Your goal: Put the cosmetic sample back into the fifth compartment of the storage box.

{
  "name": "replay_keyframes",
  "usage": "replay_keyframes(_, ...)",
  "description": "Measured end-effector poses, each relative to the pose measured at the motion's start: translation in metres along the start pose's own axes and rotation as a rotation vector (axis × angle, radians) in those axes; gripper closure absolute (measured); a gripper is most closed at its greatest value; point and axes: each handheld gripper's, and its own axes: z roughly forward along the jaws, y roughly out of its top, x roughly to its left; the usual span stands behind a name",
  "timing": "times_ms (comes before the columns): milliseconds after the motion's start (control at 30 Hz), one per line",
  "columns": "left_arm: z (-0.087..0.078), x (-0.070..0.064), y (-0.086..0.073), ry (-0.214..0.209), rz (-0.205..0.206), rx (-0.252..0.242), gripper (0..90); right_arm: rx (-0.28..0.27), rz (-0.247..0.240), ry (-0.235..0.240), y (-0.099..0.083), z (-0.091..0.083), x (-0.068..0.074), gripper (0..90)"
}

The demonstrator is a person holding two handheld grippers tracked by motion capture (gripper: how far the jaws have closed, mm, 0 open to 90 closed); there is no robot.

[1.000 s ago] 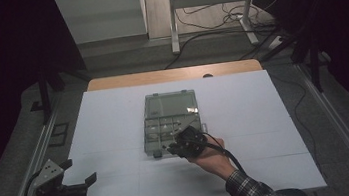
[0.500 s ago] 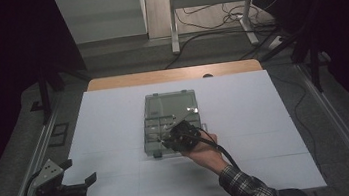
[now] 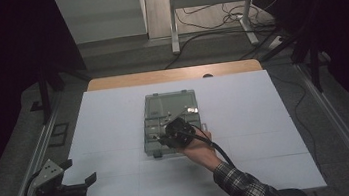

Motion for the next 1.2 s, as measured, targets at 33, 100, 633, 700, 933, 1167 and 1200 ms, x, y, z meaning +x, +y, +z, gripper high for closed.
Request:
replay_keyframes(33, 0.000, 0.000, 0.000, 0.000, 0.000, 0.000, 1.6, 0.000, 0.000, 0.000, 0.000, 0.000, 0.000, 80.9)
replay_keyframes(100, 0.000, 0.000, 0.000, 0.000, 0.000, 0.000, 1.6, -0.003, 0.005, 0.000, 0.001, 0.003, -0.001, 80.9)
replay_keyframes(633, 0.000, 0.000, 0.000, -0.003, 0.000, 0.000, 1.6, -0.005, 0.005, -0.001, 0.009, 0.017, 0.001, 80.9)
replay_keyframes(700, 0.000, 0.000, 0.000, -0.004, 0.001, 0.000, 1.6, -0.004, -0.003, -0.001, 0.010, 0.019, 0.001, 81.0)
replay_keyframes(933, 0.000, 0.000, 0.000, -0.005, 0.001, 0.000, 1.6, 0.005, -0.012, -0.003, 0.013, 0.028, 0.004, 80.9)
replay_keyframes(1167, -0.001, 0.001, 0.000, -0.007, 0.003, -0.003, 1.6, 0.016, -0.005, -0.019, 0.013, 0.034, 0.005, 73.4)
replay_keyframes(1200, -0.001, 0.000, 0.000, -0.008, 0.002, -0.003, 1.6, 0.012, -0.004, -0.020, 0.013, 0.033, 0.005, 72.5)
